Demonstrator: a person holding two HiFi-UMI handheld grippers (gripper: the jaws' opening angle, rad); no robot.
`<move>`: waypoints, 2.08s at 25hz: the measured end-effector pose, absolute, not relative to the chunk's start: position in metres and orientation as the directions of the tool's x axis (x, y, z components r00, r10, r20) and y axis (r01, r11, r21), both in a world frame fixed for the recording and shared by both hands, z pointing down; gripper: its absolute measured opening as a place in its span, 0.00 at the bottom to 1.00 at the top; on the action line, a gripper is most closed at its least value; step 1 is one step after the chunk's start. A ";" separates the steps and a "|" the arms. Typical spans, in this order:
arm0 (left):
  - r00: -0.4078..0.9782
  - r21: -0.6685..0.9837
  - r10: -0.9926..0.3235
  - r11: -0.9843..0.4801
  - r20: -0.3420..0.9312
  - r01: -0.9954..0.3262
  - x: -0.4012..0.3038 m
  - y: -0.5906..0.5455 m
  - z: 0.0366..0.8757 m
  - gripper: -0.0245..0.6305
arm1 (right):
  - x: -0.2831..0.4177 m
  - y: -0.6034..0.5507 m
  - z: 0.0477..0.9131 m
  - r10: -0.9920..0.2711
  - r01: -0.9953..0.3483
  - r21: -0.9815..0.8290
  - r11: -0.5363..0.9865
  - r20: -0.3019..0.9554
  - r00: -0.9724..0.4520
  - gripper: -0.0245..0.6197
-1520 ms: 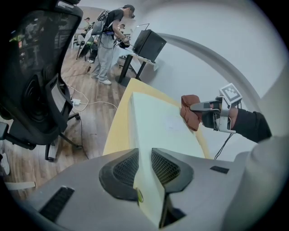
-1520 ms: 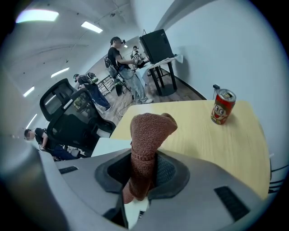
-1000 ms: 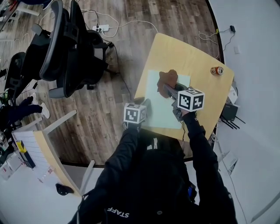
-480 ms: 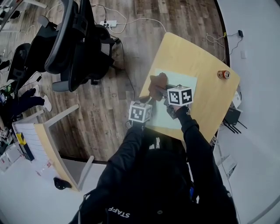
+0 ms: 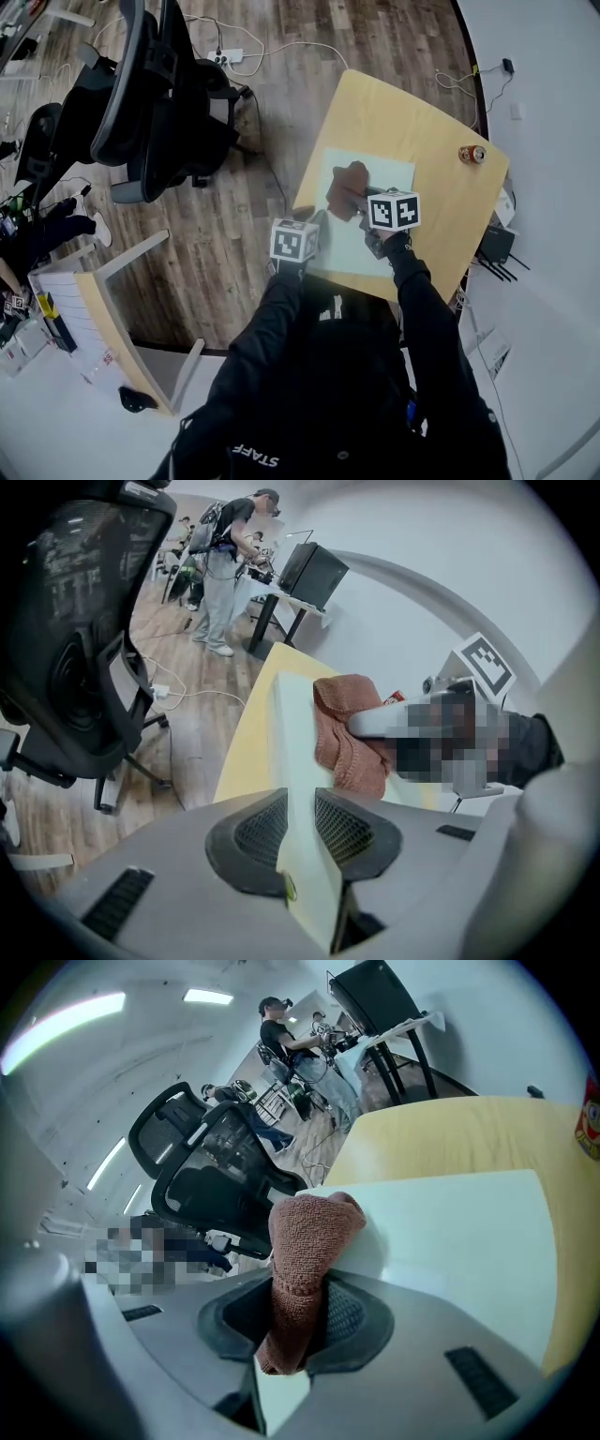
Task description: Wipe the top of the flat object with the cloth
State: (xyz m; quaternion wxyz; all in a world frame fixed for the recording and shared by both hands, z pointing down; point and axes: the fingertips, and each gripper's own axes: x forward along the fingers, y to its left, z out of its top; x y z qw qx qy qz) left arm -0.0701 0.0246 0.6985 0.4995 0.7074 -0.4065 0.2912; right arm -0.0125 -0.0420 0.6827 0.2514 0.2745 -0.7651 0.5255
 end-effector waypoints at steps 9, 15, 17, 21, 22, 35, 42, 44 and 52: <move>0.490 0.460 -0.284 -0.170 0.824 -0.872 -0.069 0.023 0.698 0.20 | 0.034 -0.042 0.680 -0.196 -0.709 -0.654 0.263 0.683 -0.703 0.21; 0.486 0.454 -0.284 -0.174 0.826 -0.874 -0.068 0.022 0.697 0.20 | 0.062 -0.038 0.682 -0.204 -0.730 -0.634 0.256 0.703 -0.682 0.21; 0.481 0.449 -0.284 -0.174 0.829 -0.876 -0.069 0.022 0.696 0.20 | 0.074 -0.037 0.682 -0.212 -0.742 -0.623 0.248 0.713 -0.669 0.21; 0.472 0.441 -0.286 -0.170 0.834 -0.881 -0.068 0.023 0.698 0.20 | 0.102 -0.035 0.686 -0.224 -0.775 -0.586 0.237 0.743 -0.630 0.21; 0.473 0.442 -0.287 -0.169 0.833 -0.881 -0.068 0.022 0.698 0.20 | 0.107 -0.035 0.687 -0.226 -0.780 -0.581 0.233 0.748 -0.625 0.21; 0.484 0.452 -0.289 -0.172 0.826 -0.875 -0.068 0.022 0.697 0.20 | 0.139 -0.032 0.658 -0.285 -0.780 -0.597 0.187 0.727 -0.625 0.20; 0.500 0.472 -0.288 -0.165 0.817 -0.866 -0.067 0.024 0.698 0.20 | 0.064 -0.025 0.607 -0.222 -0.634 -0.717 0.290 0.594 -0.773 0.20; 0.507 0.478 -0.288 -0.168 0.812 -0.862 -0.067 0.023 0.696 0.20 | 0.039 -0.021 0.602 -0.184 -0.598 -0.736 0.318 0.571 -0.800 0.20; 0.527 0.499 -0.285 -0.170 0.801 -0.850 -0.067 0.023 0.698 0.20 | -0.032 0.001 0.634 -0.023 -0.523 -0.790 0.319 0.546 -0.838 0.20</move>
